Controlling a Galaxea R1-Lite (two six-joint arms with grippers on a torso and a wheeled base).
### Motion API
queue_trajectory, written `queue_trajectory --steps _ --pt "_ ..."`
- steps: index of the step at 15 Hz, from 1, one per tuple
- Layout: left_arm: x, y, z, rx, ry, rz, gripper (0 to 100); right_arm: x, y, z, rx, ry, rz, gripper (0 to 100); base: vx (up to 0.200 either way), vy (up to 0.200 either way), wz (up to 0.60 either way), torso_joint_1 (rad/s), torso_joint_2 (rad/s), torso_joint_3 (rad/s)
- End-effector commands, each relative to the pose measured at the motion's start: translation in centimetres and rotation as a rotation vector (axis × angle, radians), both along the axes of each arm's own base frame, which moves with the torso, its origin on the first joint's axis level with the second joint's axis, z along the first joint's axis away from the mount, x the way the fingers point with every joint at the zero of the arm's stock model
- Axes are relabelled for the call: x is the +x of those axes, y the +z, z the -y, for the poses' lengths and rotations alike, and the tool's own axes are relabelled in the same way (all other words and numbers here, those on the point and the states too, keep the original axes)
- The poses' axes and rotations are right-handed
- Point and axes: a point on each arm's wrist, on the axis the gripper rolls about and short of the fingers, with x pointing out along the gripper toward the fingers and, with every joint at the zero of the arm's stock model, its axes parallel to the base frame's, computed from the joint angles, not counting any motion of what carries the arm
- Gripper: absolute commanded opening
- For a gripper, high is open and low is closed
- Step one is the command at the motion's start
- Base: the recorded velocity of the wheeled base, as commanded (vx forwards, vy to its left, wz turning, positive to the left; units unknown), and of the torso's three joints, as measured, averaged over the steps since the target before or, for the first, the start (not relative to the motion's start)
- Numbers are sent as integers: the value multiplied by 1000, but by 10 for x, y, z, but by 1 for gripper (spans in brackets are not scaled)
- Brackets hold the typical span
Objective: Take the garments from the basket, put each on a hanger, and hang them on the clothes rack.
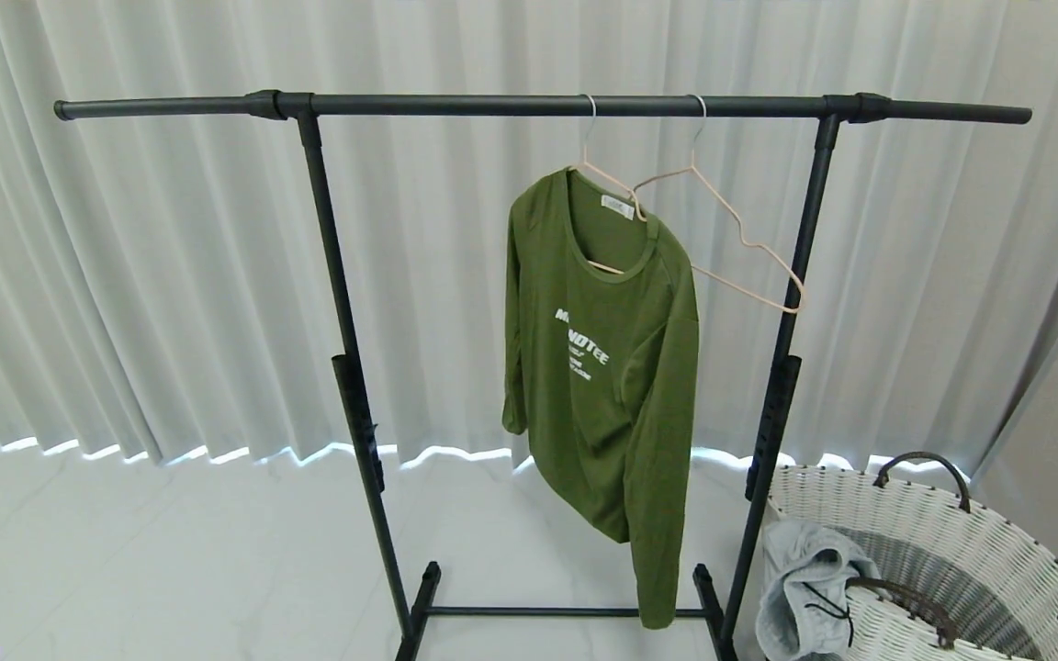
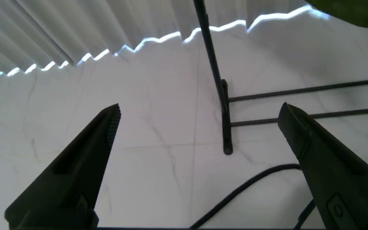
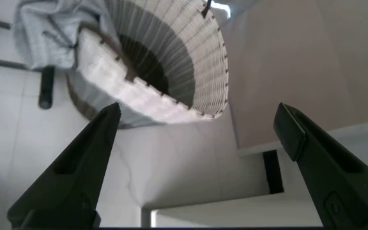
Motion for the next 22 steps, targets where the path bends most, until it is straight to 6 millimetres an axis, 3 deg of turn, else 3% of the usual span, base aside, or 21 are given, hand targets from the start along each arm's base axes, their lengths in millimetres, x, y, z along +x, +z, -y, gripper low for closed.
queue_trajectory --steps 1,6,9,14,22 --pt "1 0 0 1 -5 -9 100 2 -1 0 2 6 -11 100 200 0 0 2 2 -2" --pt "8 5 1 1 -6 -29 100 7 -7 -1 0 29 -62 100 200 0 0 3 3 4" --pt "11 8 2 2 -42 -32 100 15 -16 -2 19 53 -133 100 0 0 0 0 0 0" --pt "12 9 4 49 -108 -39 100 28 -51 -11 62 153 -374 100 0 0 0 0 0 0" --pt "37 28 7 48 -107 -73 100 51 -74 -11 65 155 -403 100 0 0 0 -62 200 134"
